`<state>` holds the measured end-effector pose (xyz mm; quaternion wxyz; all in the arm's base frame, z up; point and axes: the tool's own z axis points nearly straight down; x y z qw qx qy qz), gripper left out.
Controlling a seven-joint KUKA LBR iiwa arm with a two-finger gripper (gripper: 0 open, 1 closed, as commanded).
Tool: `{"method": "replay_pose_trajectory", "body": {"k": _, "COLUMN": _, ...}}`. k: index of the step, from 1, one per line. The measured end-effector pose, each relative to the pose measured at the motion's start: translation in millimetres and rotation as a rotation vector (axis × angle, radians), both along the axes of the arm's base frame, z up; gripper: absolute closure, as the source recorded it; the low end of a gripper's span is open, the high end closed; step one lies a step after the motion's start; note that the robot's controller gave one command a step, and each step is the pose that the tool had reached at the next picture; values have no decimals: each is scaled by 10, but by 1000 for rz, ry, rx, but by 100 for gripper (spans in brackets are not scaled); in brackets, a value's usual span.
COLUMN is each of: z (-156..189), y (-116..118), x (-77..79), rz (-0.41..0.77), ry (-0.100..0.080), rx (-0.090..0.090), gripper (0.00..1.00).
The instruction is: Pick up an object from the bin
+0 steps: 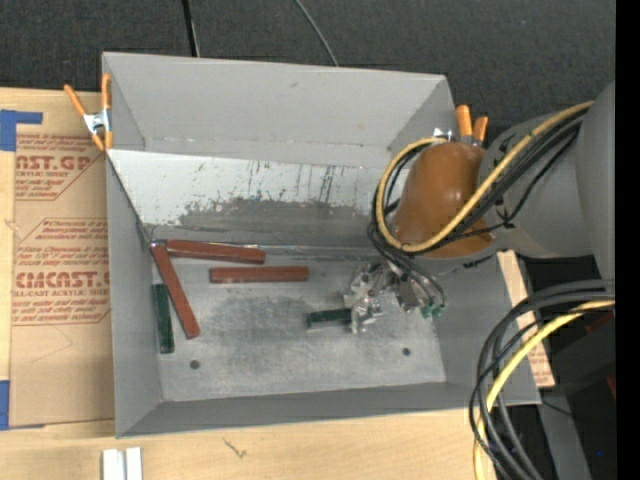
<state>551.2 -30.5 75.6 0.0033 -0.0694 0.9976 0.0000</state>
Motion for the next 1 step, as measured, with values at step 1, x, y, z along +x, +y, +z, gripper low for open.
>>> {"method": "replay_pose_trajectory", "body": {"k": 1, "z": 1766, "y": -109, "x": 154, "rz": -9, "ry": -3, "rx": -1, "gripper": 100}}
